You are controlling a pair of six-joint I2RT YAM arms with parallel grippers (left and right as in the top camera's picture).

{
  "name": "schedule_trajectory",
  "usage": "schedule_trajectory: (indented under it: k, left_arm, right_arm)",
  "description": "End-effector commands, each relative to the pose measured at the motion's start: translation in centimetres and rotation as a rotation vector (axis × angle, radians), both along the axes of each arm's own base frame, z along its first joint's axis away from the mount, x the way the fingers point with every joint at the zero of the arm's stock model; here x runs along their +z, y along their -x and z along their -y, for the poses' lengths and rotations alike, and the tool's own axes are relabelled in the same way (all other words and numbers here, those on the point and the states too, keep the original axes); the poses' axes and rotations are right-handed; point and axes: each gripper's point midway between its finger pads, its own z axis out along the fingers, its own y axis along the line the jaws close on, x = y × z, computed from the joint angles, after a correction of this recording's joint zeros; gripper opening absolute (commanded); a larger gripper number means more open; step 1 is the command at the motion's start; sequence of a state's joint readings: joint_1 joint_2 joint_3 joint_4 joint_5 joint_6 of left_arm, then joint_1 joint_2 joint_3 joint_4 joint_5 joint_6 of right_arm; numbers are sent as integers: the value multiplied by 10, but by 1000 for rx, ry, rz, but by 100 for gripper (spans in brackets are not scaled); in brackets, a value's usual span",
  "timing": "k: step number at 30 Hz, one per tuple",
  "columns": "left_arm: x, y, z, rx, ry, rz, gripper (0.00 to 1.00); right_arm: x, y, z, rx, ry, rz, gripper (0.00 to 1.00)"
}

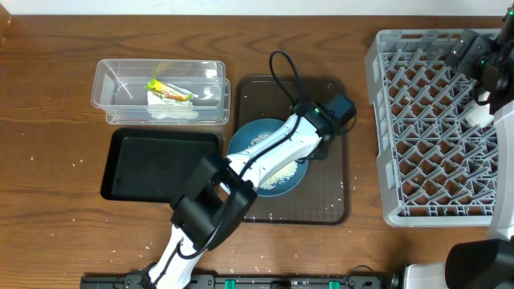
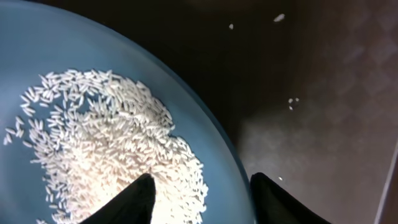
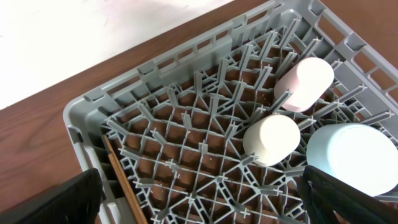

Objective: Sort waste into correct bins and load items into the dishwasher rack
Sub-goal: 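Grasp the blue rice bowl rim with the left gripper, then lift and tilt the rice bowl with the left gripper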

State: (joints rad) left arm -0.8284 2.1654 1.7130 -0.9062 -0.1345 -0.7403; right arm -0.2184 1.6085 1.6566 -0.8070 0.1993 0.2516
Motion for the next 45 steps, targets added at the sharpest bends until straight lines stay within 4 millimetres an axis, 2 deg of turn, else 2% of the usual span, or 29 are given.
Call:
schedule_trajectory:
  k: [1,4,8,14,24,33,38,45]
  left_arm:
    - [-18,-2,-6,31,-45,2,51]
    - [-28,-2,-6,31,-57,-9,51]
    - [-33,-1,-7,31,-66,-17,50]
    - [-33,-1,-6,29,-61,-13,38]
    - [-21,-1,-6,29,-50,-2,27]
    - [-19,1,-8,28,-59,-10,19]
    - [-7,4,-8,25,-57,-9,10]
    - [19,8,-7,14,-31,14,8]
  right_arm:
    - [10,-1,1,-1,20,16,99]
    - [10,-1,1,-1,20,16,99]
    - [10,-1,1,-1,20,16,99]
    - [10,-2,1,0,20,16,99]
    - [10,-1,1,-1,20,16,99]
    - [10,-1,1,-1,20,16,99]
    - [10,-1,1,-1,20,16,99]
    - [10,-1,1,-1,20,16,99]
